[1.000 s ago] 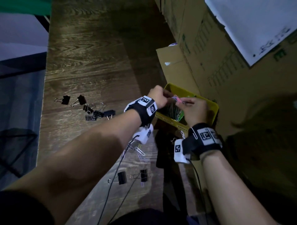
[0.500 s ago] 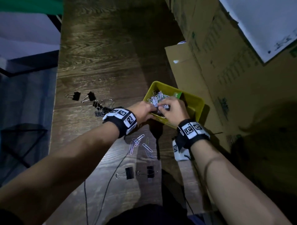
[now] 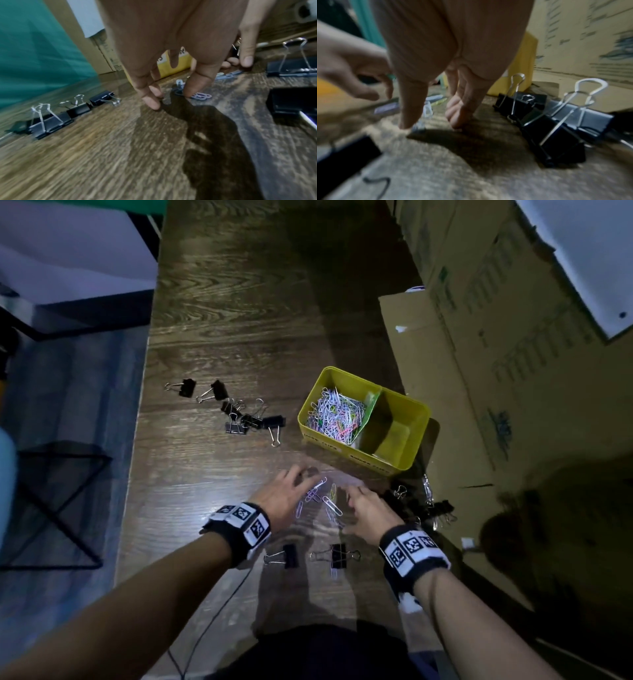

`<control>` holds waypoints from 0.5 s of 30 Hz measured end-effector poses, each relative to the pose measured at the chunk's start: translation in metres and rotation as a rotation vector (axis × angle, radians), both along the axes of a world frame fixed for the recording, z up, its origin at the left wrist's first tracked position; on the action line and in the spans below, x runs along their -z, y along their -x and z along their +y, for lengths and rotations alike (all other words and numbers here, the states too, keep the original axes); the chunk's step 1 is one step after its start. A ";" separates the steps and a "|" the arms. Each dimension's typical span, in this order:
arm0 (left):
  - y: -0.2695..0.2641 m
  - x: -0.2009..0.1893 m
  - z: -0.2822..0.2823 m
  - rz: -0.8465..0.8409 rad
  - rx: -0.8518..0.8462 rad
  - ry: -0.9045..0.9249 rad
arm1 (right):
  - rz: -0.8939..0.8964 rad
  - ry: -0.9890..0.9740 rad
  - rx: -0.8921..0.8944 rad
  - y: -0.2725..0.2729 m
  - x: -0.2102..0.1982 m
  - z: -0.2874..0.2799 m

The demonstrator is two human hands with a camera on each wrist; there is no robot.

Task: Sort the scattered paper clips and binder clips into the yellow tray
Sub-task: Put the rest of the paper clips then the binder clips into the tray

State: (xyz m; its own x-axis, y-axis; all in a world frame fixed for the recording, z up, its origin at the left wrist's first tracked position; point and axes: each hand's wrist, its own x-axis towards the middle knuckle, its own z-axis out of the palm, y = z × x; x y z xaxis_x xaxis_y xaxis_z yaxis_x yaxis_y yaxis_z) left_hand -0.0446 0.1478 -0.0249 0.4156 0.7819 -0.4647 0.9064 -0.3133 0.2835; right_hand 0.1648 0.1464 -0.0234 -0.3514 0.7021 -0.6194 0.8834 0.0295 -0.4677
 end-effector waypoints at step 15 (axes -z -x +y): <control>-0.020 0.006 -0.063 -0.145 0.242 -0.220 | -0.085 0.000 -0.184 0.005 -0.009 -0.032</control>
State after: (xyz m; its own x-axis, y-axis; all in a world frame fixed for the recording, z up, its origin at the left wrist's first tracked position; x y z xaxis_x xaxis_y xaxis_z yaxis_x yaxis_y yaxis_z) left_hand -0.0247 0.0851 -0.0309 0.6505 0.7275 -0.2183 0.7535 -0.5820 0.3058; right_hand 0.1594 0.1141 -0.0144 -0.4201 0.6308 -0.6524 0.8994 0.1938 -0.3918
